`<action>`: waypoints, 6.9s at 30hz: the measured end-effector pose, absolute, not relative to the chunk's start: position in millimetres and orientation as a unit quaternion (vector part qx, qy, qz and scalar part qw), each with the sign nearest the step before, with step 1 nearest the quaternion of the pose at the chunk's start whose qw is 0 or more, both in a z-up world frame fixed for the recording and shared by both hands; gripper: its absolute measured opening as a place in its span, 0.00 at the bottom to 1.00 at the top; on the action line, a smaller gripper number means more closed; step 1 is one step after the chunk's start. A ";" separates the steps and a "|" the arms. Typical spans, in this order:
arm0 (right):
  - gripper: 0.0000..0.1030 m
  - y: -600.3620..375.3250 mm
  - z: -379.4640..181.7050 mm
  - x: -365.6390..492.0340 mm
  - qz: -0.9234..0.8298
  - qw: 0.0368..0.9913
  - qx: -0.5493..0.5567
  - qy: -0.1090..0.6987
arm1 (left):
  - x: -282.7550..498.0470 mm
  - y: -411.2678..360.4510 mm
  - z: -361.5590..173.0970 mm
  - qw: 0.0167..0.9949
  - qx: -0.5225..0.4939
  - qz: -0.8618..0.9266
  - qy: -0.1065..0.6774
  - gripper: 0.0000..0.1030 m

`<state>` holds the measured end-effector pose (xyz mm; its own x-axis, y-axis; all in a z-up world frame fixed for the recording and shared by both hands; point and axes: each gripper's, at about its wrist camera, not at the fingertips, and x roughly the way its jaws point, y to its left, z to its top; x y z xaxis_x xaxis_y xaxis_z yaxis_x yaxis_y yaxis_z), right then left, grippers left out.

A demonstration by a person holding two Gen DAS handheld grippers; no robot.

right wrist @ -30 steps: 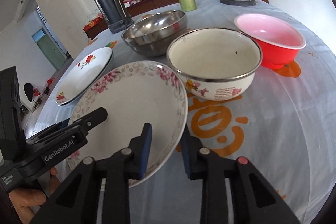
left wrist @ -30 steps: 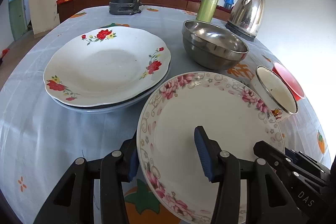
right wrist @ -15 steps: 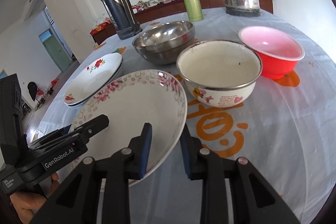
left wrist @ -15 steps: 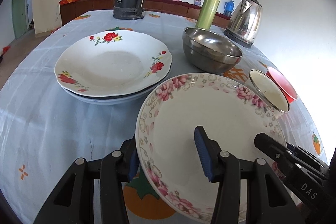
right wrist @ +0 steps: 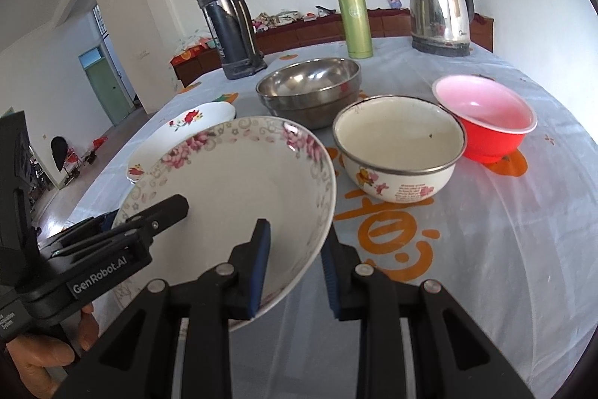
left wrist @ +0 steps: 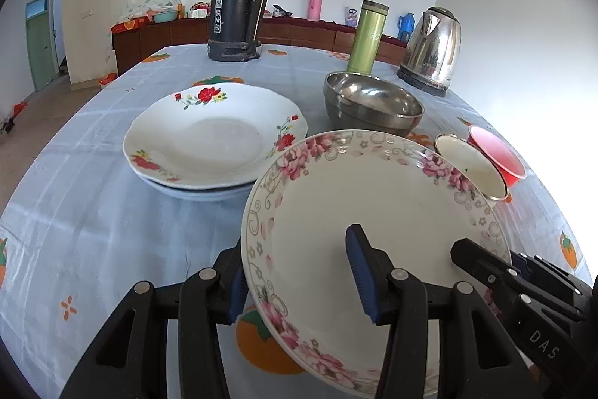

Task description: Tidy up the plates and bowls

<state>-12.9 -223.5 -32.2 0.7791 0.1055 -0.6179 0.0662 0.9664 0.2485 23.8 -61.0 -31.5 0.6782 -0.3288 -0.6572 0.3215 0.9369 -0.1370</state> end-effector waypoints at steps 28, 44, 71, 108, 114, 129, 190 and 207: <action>0.26 -194.2 -20.4 -13.6 0.036 0.934 0.141 0.325 | 13.2 -28.2 -10.6 0.931 -0.018 -0.157 0.328 0.49; 0.26 -176.5 0.0 19.6 0.049 0.941 0.148 0.301 | 43.0 -7.7 5.0 0.943 -0.039 -0.134 0.304 0.49; 0.26 -163.6 -5.0 84.5 0.054 0.936 0.159 0.308 | 101.3 6.4 -3.6 0.945 -0.057 -0.098 0.306 0.49; 0.26 -144.6 -24.2 139.1 0.058 0.932 0.144 0.328 | 146.6 19.3 -23.4 0.943 -0.062 -0.047 0.324 0.49; 0.26 -143.1 -25.4 138.4 0.056 0.934 0.135 0.326 | 145.8 18.3 -25.0 0.945 -0.056 -0.045 0.320 0.49; 0.36 -133.8 -25.2 130.4 0.054 0.942 0.102 0.316 | 148.5 23.9 -29.2 0.942 -0.060 -0.038 0.328 0.49; 0.96 -159.1 -4.9 79.1 -0.035 0.973 0.108 0.200 | 123.8 22.9 -20.9 0.956 -0.042 -0.003 0.291 0.76; 0.99 -153.7 -1.2 52.3 -0.038 0.981 0.063 0.179 | 97.9 17.0 -14.2 0.966 -0.020 0.007 0.259 0.76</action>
<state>52.3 -153.7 -1.2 0.9328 -0.0516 -0.3567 0.0966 0.9893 0.1094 97.9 17.0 -14.2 0.8660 0.0028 -0.5000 -0.0236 0.9991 -0.0354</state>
